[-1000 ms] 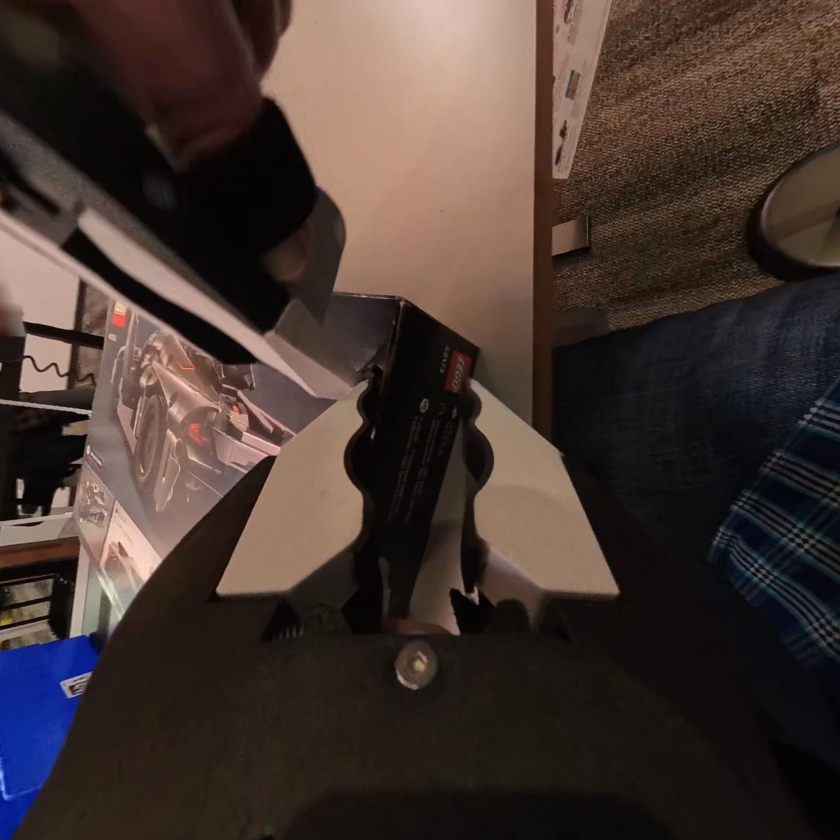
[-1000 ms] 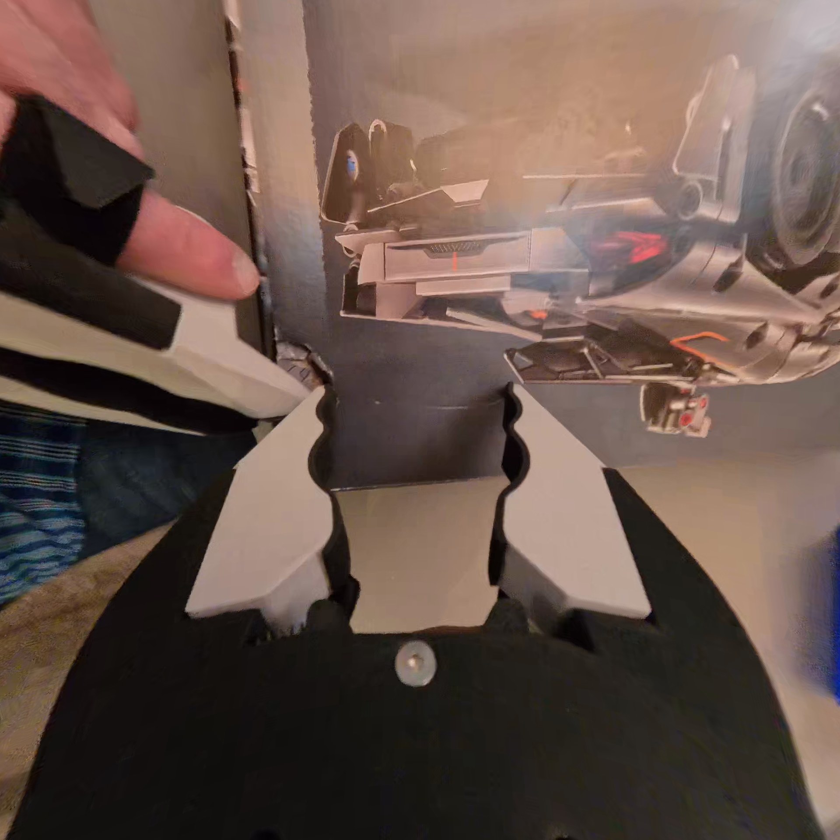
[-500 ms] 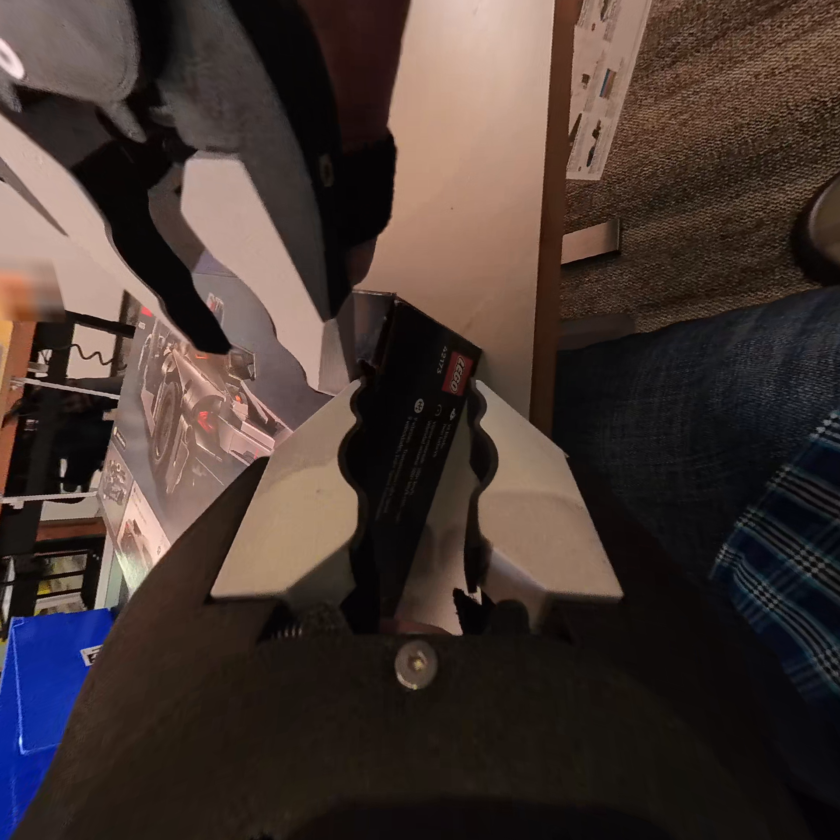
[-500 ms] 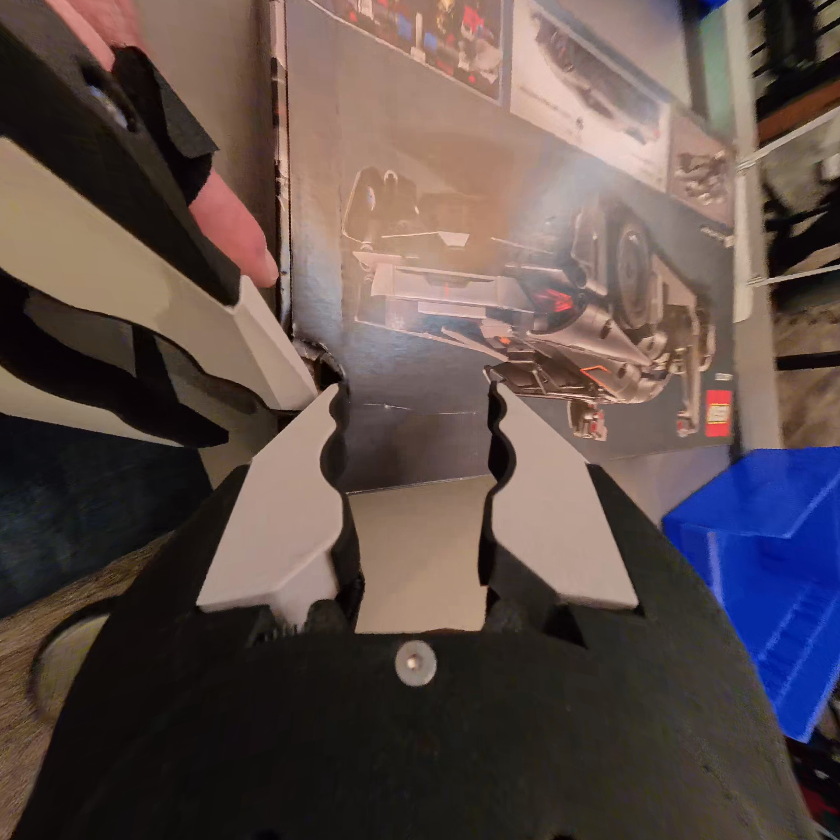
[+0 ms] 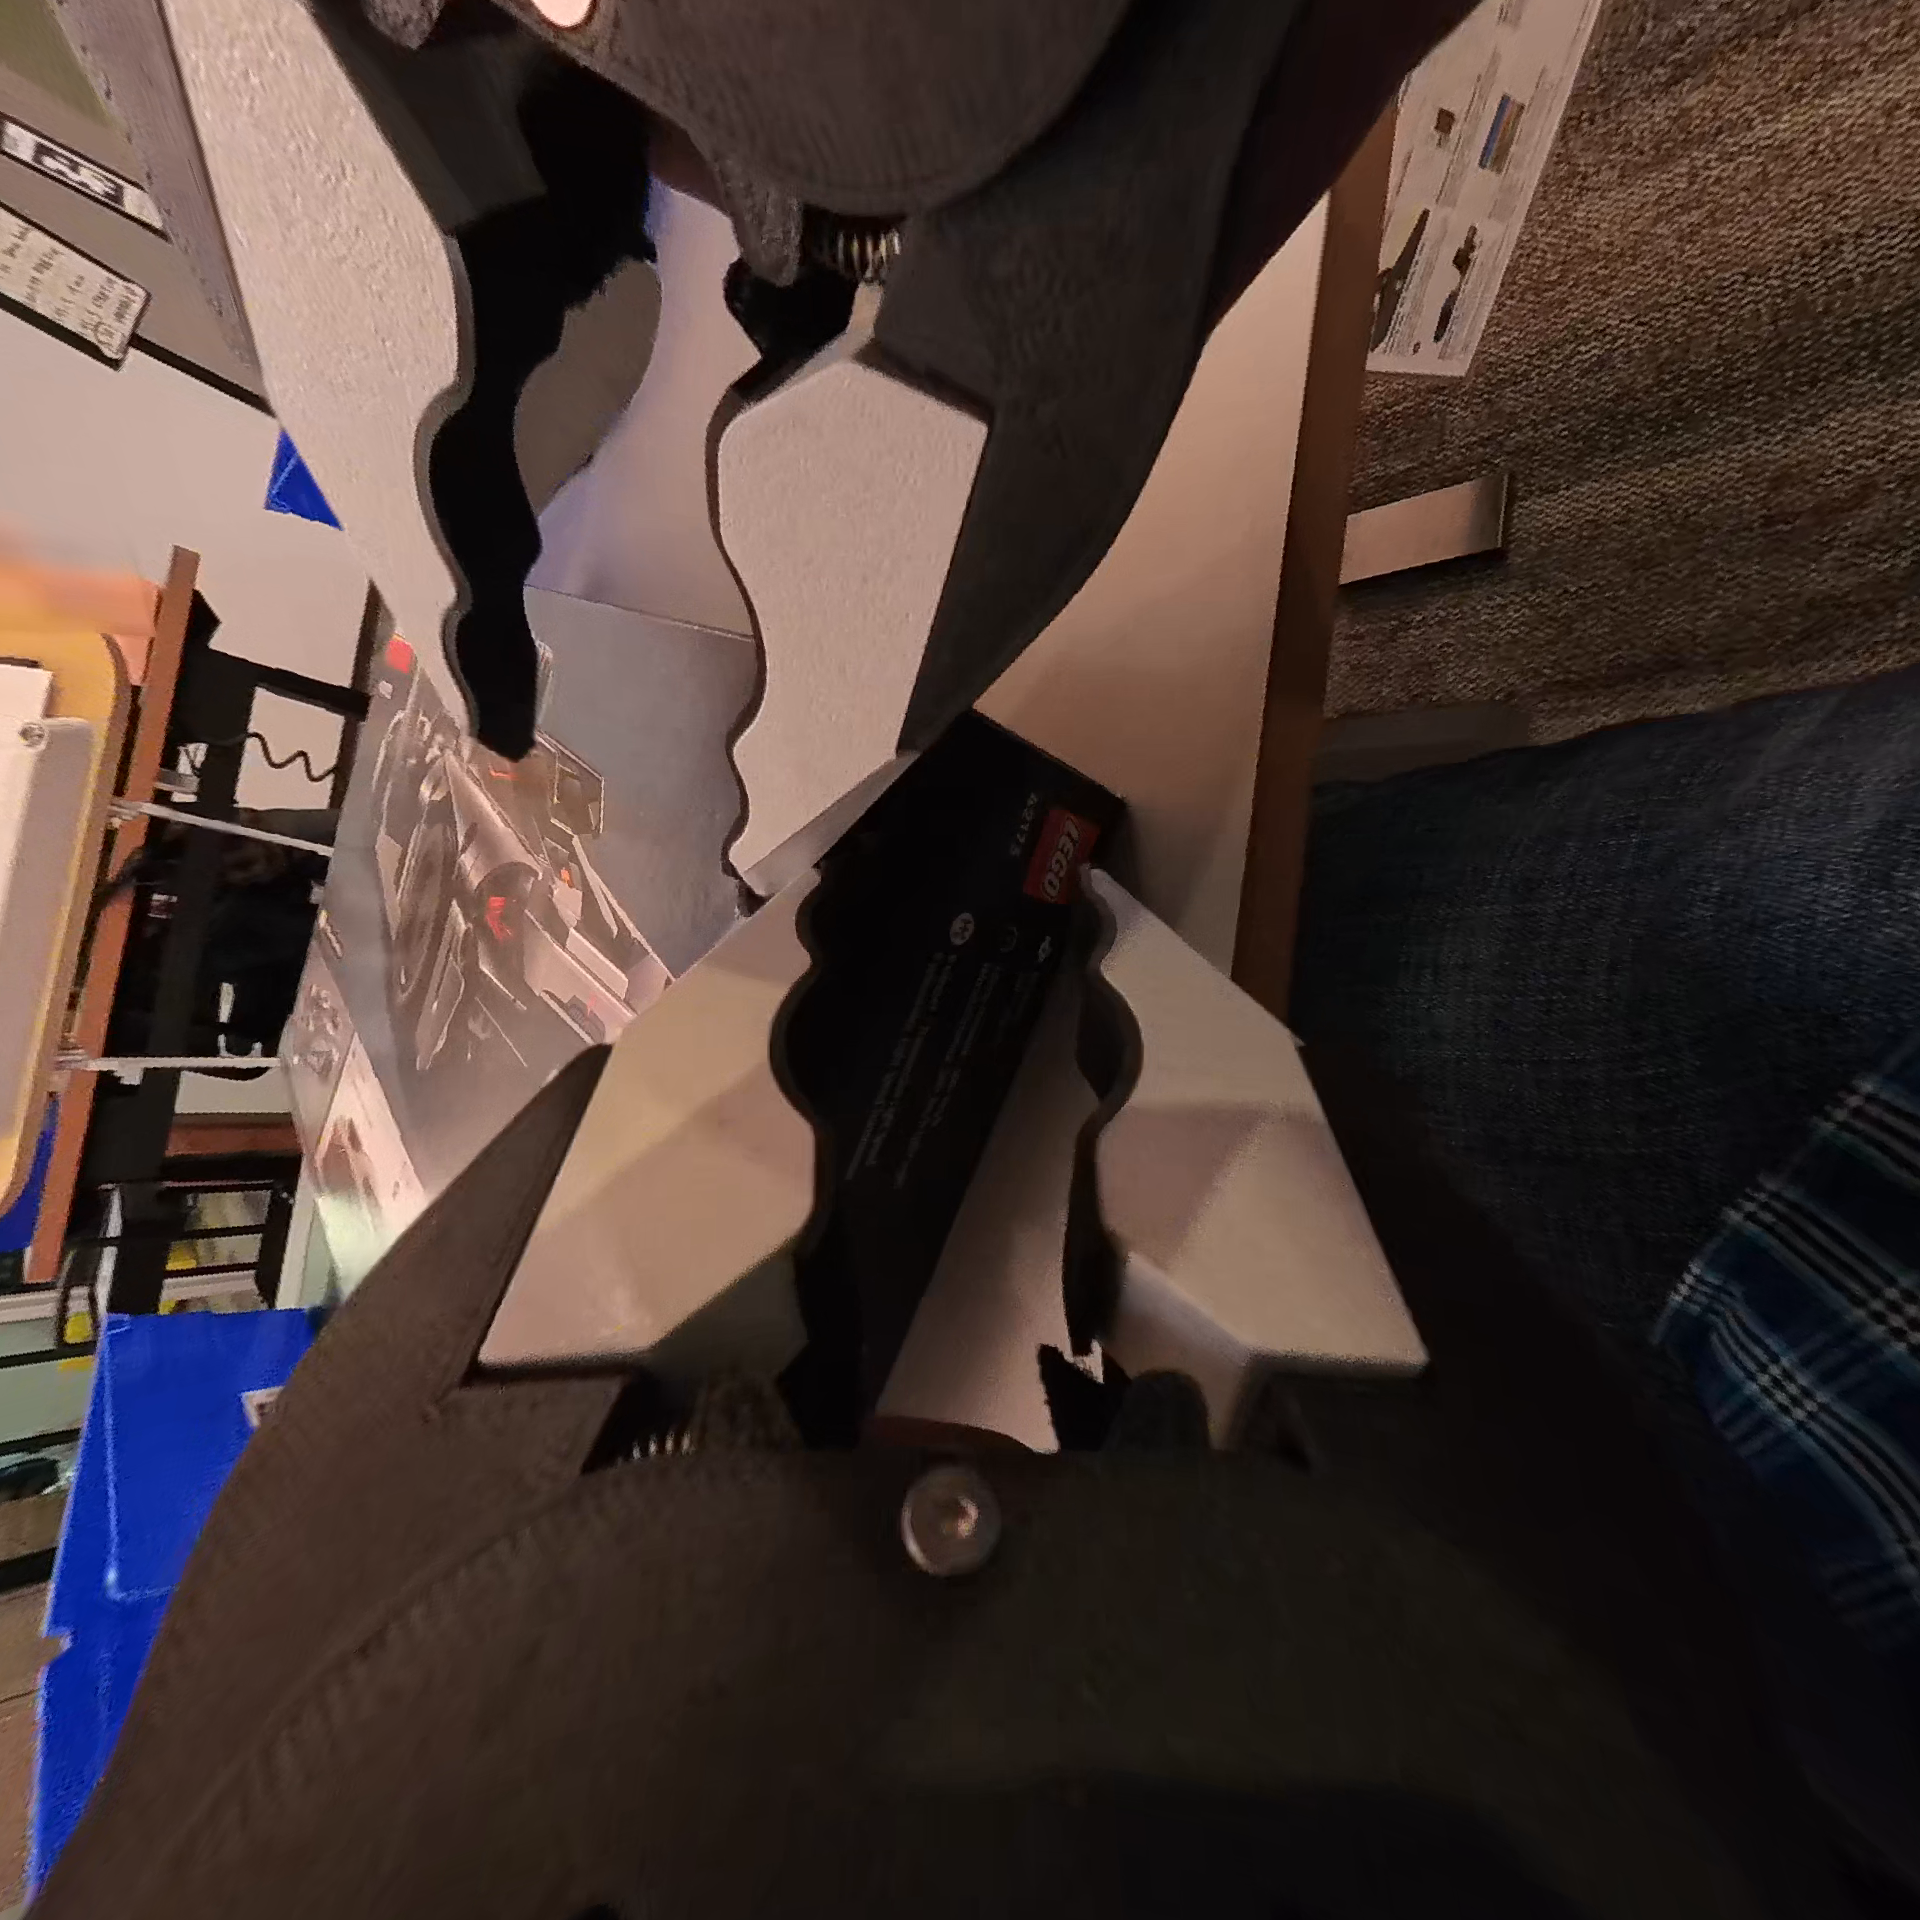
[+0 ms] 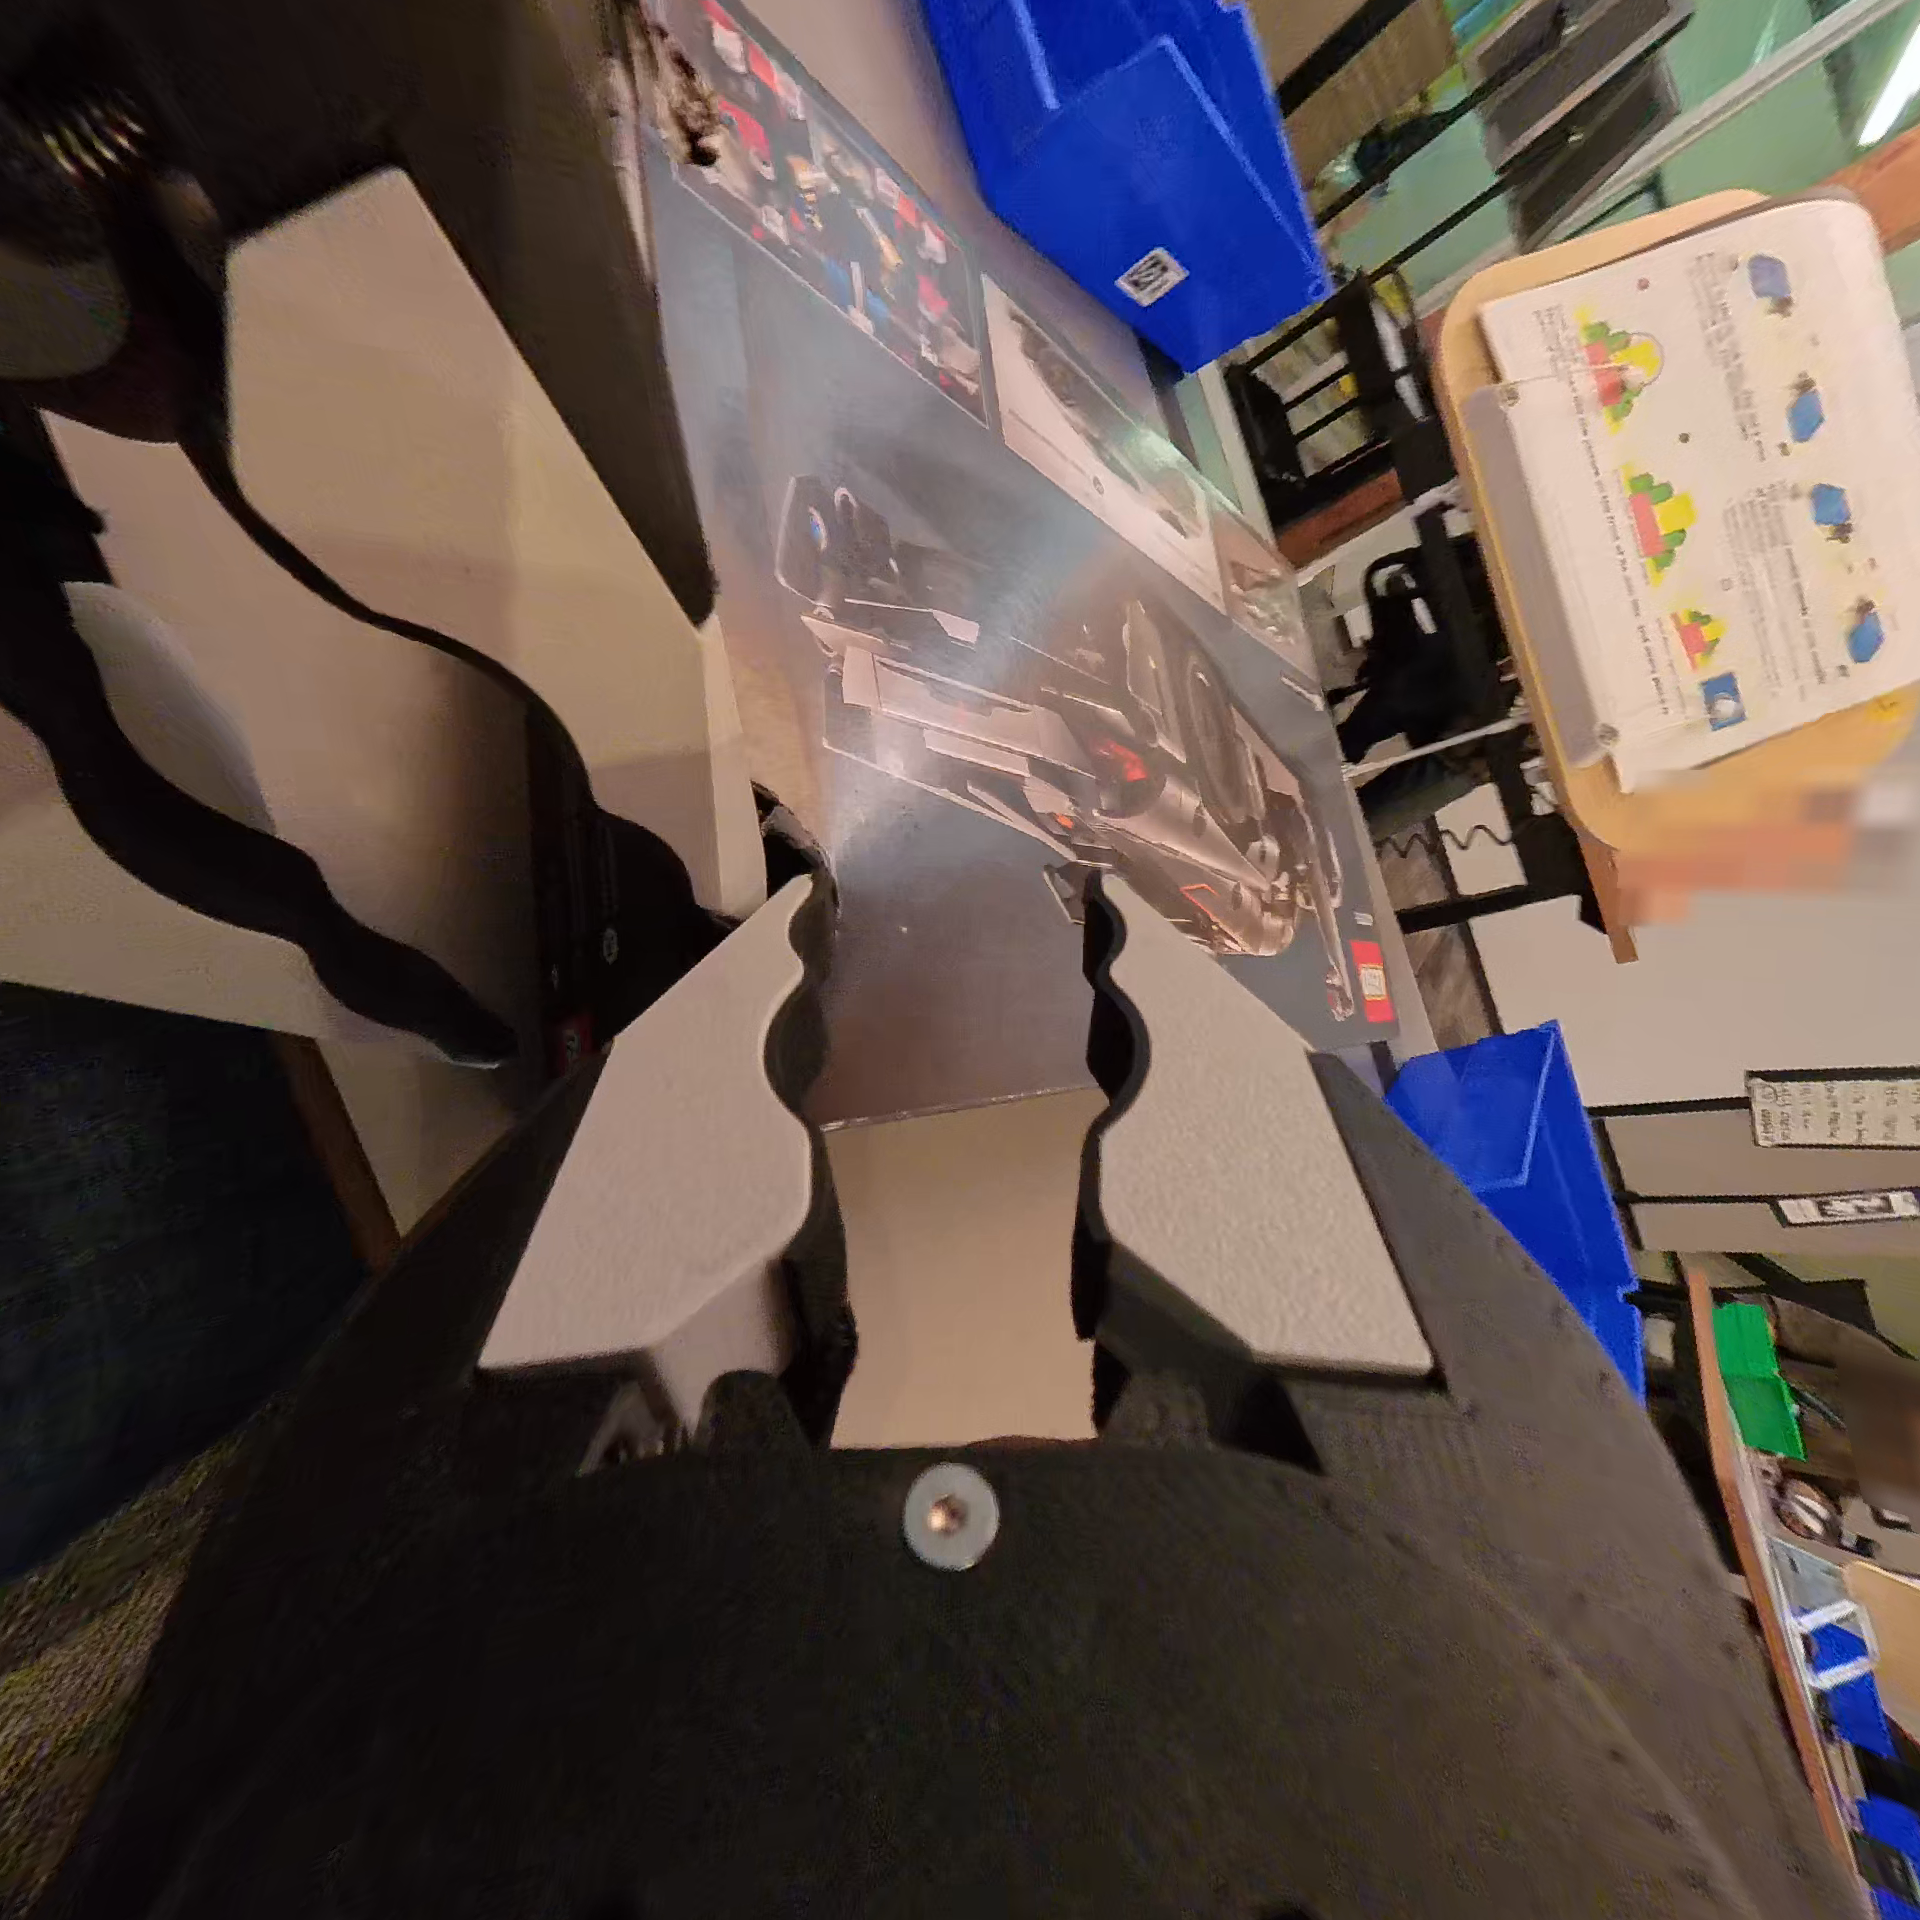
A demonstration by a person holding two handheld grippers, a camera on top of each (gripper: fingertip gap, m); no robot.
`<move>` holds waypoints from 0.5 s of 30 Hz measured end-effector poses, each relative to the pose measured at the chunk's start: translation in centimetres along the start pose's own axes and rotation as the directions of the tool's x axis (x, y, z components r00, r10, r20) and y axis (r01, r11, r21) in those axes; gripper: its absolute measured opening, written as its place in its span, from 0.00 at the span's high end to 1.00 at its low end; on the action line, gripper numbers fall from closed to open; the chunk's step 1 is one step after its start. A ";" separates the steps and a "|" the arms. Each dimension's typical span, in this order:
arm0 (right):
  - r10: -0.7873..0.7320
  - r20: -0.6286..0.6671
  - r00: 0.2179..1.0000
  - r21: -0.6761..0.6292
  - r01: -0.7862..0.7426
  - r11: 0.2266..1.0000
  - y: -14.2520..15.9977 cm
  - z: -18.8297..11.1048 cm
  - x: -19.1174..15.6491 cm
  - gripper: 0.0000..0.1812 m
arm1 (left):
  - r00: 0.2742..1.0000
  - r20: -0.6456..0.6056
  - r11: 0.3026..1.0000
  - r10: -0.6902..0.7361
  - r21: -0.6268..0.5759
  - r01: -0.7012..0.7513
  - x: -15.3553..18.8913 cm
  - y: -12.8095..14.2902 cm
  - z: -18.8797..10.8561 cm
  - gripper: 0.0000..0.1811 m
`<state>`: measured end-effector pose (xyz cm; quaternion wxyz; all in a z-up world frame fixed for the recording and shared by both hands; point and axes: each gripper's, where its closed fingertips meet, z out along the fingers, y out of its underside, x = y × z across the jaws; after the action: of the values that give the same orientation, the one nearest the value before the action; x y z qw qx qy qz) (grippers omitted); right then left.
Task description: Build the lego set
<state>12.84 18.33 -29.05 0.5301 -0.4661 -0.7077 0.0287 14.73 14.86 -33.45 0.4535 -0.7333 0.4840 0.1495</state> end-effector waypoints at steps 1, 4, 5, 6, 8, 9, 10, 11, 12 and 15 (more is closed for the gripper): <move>-0.002 0.039 0.999 -0.018 0.002 1.000 0.0 0.1 -0.2 0.76 | 1.000 -0.009 1.000 -0.017 0.006 0.017 0.0 0.0 0.0 0.77; 0.021 0.220 0.975 -0.076 -0.005 0.997 0.1 0.5 -0.6 0.75 | 1.000 -0.009 1.000 -0.020 0.013 0.020 -0.2 -0.1 -0.1 0.80; 0.064 0.301 0.951 -0.102 -0.034 0.994 0.2 0.6 -1.0 0.76 | 1.000 0.000 1.000 -0.018 0.012 0.018 -0.3 -0.1 -0.2 0.81; 0.085 0.358 0.930 -0.116 -0.046 0.992 0.1 0.8 -1.1 0.75 | 1.000 0.000 1.000 -0.019 0.013 0.019 -0.4 0.0 -0.3 0.83; 0.090 0.432 0.898 -0.132 -0.036 0.991 -0.1 1.1 -1.3 0.70 | 1.000 0.001 1.000 -0.028 0.011 0.028 -0.6 0.1 -0.7 0.85; 0.086 0.460 0.884 -0.146 -0.020 0.989 -0.2 1.3 -1.3 0.69 | 0.999 -0.014 0.999 -0.043 0.012 0.043 -0.5 0.1 -0.9 0.84; 0.061 0.471 0.880 -0.145 0.009 0.989 -0.3 1.5 -1.2 0.67 | 0.999 -0.020 0.999 -0.045 0.005 0.045 -0.4 0.3 -1.0 0.83; 0.050 0.486 0.873 -0.145 0.024 0.989 -0.6 1.6 -1.2 0.65 | 0.999 -0.011 0.999 -0.038 -0.002 0.038 -0.5 0.4 -1.2 0.84; 0.035 0.496 0.868 -0.135 0.038 0.990 -0.8 1.7 -1.3 0.64 | 0.999 -0.005 0.999 -0.043 -0.002 0.043 -0.6 0.4 -1.5 0.86; 0.041 0.529 0.848 -0.148 0.044 0.988 -0.9 1.9 -1.8 0.64 | 0.997 0.033 0.997 -0.071 0.038 0.069 -1.3 0.5 -2.2 0.87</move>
<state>10.82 17.42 -30.66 0.2767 -0.4792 -0.8268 0.1008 13.15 13.74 -31.67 0.4803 -0.7385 0.4528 0.1373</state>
